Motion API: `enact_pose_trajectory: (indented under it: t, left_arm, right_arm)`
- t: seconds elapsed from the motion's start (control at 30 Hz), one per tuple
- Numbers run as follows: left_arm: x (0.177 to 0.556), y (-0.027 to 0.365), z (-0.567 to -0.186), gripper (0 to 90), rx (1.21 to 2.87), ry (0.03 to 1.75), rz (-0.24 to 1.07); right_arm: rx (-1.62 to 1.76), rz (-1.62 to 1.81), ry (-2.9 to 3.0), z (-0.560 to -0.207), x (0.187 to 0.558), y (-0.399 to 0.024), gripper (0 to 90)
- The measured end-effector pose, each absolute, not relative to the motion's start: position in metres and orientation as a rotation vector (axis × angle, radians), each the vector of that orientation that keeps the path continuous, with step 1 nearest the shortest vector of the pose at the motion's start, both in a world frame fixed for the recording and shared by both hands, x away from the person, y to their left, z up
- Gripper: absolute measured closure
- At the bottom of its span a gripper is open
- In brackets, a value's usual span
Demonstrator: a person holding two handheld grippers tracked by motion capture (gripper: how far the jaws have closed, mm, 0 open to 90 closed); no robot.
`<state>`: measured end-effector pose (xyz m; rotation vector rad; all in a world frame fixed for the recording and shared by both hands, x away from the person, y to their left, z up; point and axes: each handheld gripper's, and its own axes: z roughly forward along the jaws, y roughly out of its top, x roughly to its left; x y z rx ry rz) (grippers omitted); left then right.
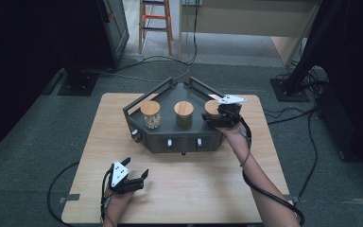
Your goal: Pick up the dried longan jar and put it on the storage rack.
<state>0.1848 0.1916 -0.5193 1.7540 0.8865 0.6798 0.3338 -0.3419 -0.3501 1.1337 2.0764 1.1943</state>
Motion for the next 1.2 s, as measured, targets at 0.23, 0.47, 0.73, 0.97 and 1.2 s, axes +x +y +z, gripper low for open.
enact_pose_trajectory:
  t: [0.23, 0.47, 0.73, 0.97, 1.2]
  left_arm:
    - [0.185, 0.191, -0.519, 11.4, 1.754, 0.888, 0.680]
    - [0.185, 0.191, -0.519, 11.4, 1.754, 0.888, 0.680]
    - [0.185, 0.191, -0.519, 11.4, 1.755, 0.886, 0.681]
    - [0.185, 0.191, -0.519, 11.4, 1.757, 0.887, 0.681]
    - [0.185, 0.190, -0.519, 11.4, 1.761, 0.887, 0.681]
  right_arm:
    - [1.129, 1.168, 2.086, -0.352, 0.335, -0.339, 25.3]
    - [1.135, 1.188, 2.080, -0.354, 0.337, -0.342, 25.3]
    - [1.132, 1.198, 2.076, -0.356, 0.337, -0.343, 25.1]
    - [1.113, 1.217, 2.065, -0.359, 0.334, -0.345, 15.5]
    - [1.112, 1.228, 2.033, -0.363, 0.326, -0.347, 11.7]
